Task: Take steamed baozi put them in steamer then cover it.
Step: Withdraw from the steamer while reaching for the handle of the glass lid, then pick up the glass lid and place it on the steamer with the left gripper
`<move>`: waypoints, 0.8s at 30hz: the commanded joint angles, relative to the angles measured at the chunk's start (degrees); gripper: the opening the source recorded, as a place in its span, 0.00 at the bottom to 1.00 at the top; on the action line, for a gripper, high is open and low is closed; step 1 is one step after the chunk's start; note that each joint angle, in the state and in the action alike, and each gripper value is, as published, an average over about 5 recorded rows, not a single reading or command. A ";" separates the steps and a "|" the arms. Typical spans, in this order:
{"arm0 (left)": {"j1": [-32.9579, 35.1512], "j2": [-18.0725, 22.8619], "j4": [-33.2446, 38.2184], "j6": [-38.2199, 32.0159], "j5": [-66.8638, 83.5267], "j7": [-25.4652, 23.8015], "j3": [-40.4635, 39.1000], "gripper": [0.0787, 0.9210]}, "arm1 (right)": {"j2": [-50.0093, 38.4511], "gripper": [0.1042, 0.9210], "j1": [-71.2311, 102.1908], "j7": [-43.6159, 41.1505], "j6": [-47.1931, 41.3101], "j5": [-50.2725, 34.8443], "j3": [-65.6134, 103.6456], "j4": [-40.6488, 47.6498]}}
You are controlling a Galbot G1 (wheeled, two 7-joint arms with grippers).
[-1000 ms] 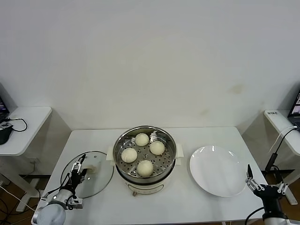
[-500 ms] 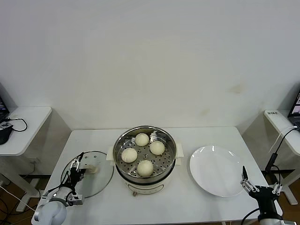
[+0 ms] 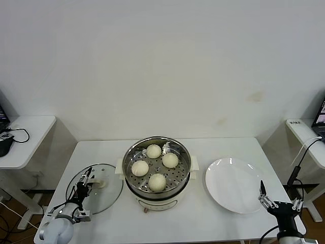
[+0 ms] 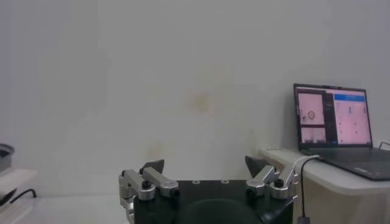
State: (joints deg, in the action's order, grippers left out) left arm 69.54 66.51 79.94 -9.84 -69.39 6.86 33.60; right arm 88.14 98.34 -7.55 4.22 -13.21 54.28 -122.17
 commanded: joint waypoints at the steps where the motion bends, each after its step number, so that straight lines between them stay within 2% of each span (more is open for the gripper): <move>1: -0.02 -0.07 -0.77 -0.33 -0.10 0.58 0.07 0.55 | 0.00 0.88 -0.18 -0.09 -0.06 0.20 -0.28 0.20; 9: 0.80 -0.36 -0.20 -0.63 -0.59 2.84 1.20 0.28 | -0.33 0.88 -0.66 -0.20 -0.23 0.12 -0.61 0.44; 14: 4.04 -0.93 4.37 -0.30 0.63 4.18 2.79 0.11 | -0.66 0.88 -0.75 -0.33 -0.33 0.29 -1.14 0.19; 17: 7.61 -1.34 9.32 0.97 1.87 4.35 4.17 0.07 | -1.13 0.88 -0.77 -0.40 -0.25 0.36 -1.22 0.16; 20: 11.59 -1.45 16.36 2.87 2.83 4.09 5.95 0.07 | -1.48 0.88 -0.89 -0.50 -0.13 0.37 -1.34 0.20; 24: 16.71 -2.37 26.75 7.04 4.52 1.34 8.35 0.07 | -1.74 0.88 -1.05 -0.75 0.02 0.57 -2.08 0.26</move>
State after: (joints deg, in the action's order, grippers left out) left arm 75.74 65.22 87.29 -8.63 -67.54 10.16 37.58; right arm 86.68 97.37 -8.15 4.12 -12.77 52.83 -121.95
